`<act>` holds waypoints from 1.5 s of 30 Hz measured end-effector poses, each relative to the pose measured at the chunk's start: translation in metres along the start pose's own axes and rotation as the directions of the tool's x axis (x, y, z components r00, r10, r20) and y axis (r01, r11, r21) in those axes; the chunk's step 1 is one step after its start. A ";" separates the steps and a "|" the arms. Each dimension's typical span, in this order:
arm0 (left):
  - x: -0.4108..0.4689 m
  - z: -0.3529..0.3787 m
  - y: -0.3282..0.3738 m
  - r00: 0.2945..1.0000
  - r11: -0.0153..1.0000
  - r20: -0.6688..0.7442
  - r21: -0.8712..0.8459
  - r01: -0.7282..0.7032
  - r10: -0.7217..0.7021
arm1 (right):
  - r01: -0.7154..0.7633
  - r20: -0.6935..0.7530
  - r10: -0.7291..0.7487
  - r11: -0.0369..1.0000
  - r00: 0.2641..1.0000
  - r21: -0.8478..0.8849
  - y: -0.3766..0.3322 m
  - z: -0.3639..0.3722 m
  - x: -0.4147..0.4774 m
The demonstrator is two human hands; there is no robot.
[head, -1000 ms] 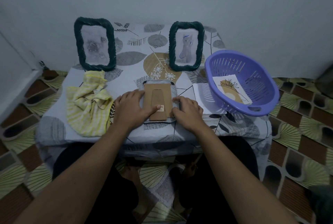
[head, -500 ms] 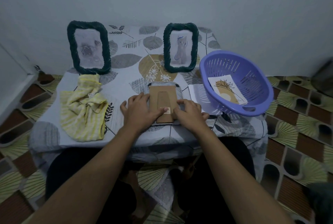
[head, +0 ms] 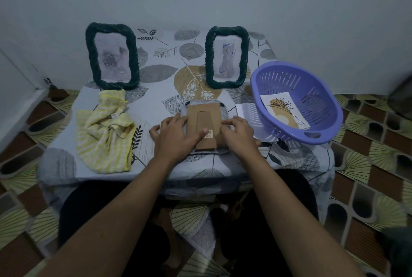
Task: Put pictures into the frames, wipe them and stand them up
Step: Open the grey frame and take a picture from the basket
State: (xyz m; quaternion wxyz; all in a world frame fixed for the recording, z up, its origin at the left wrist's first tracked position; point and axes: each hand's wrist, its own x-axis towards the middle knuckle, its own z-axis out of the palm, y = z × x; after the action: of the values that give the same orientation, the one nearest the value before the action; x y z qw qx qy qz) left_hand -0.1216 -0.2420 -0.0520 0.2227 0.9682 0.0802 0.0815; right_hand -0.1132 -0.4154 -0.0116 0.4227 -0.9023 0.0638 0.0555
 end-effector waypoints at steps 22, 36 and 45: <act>0.003 -0.022 -0.005 0.979 0.871 0.069 -0.448 0.202 -0.192 | 0.153 -0.121 -0.114 0.908 0.986 0.391 -0.034 0.014 0.003; 0.014 -0.049 -0.094 0.966 0.948 0.016 -0.188 0.256 -0.257 | 0.174 0.305 -0.141 0.981 0.942 -0.083 -0.090 0.081 -0.026; 0.007 -0.051 -0.103 0.964 0.963 0.036 -0.053 0.265 -0.264 | 0.333 0.332 -0.228 0.892 0.915 -0.305 -0.087 0.096 -0.027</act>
State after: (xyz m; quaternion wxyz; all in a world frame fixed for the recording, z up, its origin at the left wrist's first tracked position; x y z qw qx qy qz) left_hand -0.1365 -0.1278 -0.0518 0.2605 0.9430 0.2031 0.0393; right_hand -0.1303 -0.2841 -0.0031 0.2610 -0.9454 -0.1416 0.1345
